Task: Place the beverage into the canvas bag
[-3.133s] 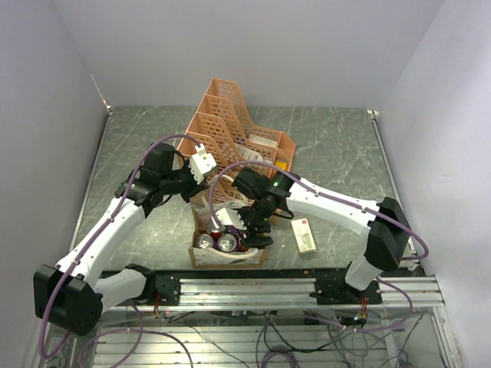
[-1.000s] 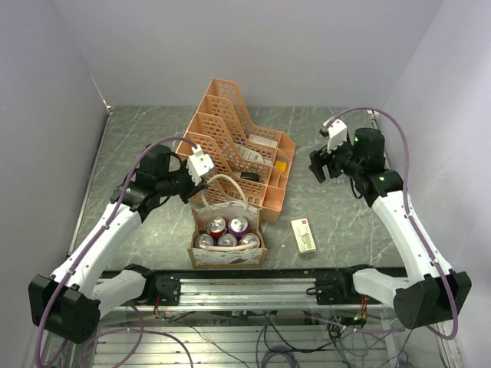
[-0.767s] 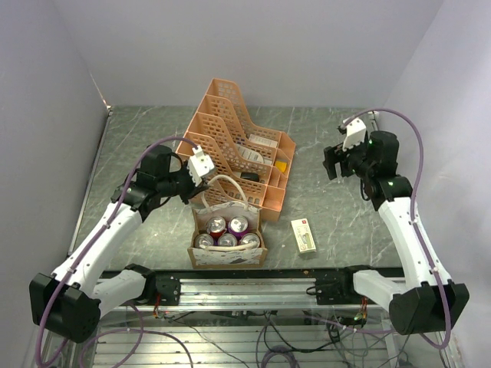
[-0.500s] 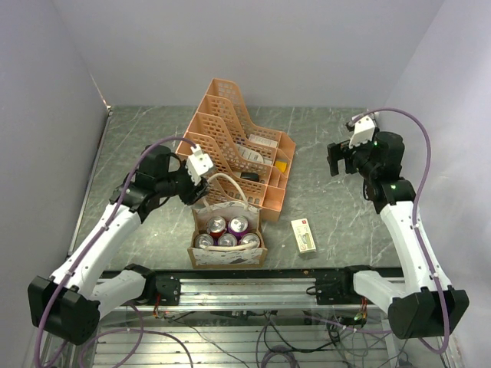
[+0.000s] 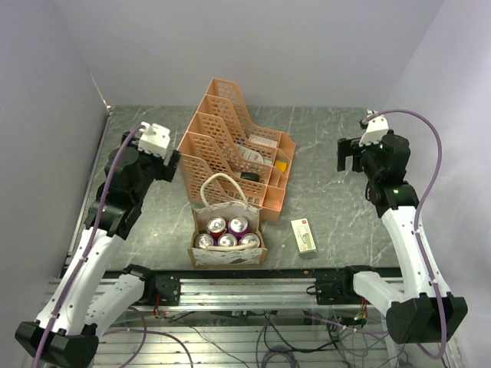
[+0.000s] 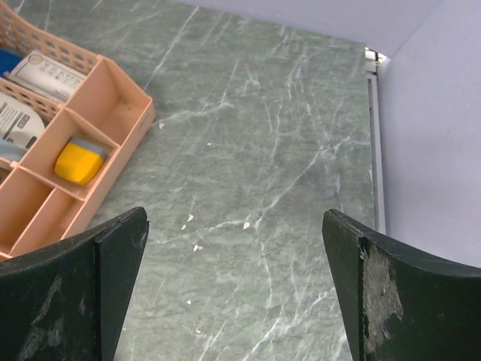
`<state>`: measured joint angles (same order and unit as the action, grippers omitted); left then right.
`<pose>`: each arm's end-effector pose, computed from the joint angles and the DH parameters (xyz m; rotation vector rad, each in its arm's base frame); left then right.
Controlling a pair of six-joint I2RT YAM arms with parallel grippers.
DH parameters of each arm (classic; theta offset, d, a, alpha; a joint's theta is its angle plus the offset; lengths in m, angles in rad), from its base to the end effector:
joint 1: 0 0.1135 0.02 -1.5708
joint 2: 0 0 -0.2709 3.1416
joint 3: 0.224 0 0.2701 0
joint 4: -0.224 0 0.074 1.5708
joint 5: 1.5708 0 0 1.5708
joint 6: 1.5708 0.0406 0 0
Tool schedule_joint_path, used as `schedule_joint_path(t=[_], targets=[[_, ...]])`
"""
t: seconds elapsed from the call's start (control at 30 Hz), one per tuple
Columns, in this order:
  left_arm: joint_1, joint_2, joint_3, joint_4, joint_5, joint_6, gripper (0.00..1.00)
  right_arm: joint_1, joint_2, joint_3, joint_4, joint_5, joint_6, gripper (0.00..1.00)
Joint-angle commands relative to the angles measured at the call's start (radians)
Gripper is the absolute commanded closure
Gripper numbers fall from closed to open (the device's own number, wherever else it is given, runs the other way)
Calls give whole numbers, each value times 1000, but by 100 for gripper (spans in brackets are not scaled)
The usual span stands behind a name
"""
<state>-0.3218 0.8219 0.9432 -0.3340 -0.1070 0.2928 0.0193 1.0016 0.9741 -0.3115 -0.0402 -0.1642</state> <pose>0.1925 -0.0596 0.3792 0.4654 1.7210 0.0745 0.2469 0.0064 0.3563 -0.2020 1.8992 -0.0596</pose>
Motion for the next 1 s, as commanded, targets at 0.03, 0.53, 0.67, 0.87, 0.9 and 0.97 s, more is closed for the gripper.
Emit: schedule_joint_path(t=[0.03,0.53,0.67,0.87,0.9,0.97], targets=[[84,-29,-11,121,-301,-115,0,-13,-43,7,71,46,18,0],[148,-172,-44,36,-89,-144,0,-50,-133,-5,42,-4,-19,0],[154,-179,-47,21,-49,-143,0,-62,-151,-14,24,-20,-36,0],[155,-196,-54,5,-53,-132,0,-78,-154,-17,5,-30,-66,0],[155,-200,-57,3,-49,-127,0,-81,-154,-17,3,-30,-72,0],[155,-205,-61,1,-48,-118,0,-87,-152,-13,-4,-32,-80,0]])
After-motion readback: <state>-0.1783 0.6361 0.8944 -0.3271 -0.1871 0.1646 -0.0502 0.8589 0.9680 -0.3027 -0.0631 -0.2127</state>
